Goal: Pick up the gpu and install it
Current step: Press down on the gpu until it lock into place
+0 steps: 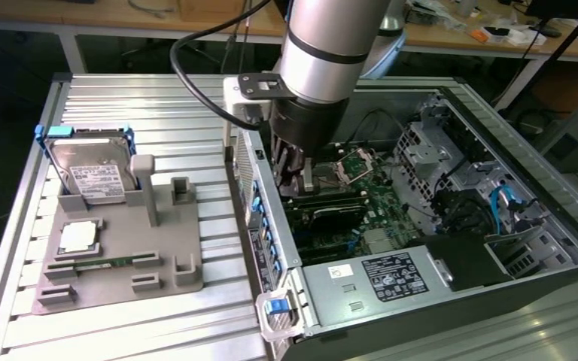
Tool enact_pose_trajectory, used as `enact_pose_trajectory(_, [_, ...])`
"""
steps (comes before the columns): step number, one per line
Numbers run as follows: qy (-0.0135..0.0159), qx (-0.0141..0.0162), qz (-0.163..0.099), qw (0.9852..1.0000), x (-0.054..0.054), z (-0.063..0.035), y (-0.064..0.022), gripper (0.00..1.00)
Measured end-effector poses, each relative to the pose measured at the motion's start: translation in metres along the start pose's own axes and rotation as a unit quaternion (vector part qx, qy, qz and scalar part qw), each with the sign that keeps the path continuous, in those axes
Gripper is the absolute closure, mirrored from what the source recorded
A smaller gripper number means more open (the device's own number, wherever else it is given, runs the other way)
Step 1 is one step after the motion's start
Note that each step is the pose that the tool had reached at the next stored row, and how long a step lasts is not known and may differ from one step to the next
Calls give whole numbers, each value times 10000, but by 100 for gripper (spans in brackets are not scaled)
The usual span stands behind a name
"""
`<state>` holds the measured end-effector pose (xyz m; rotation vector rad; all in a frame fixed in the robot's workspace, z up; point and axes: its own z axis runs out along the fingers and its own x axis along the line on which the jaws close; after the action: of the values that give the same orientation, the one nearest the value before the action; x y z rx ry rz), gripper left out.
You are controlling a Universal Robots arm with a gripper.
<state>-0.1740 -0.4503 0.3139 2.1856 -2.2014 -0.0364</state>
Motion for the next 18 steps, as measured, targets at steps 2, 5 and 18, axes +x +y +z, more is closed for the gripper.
enact_pose_trajectory(2, [2, -2, 0, 10000, 6, 24, -1, 89])
enact_pose_trajectory(5, [-6, -2, -1, 10000, 9, 65, -4, 89])
enact_pose_trajectory(18, [-91, 1, -8, 10000, 30, -64, -138, 89])
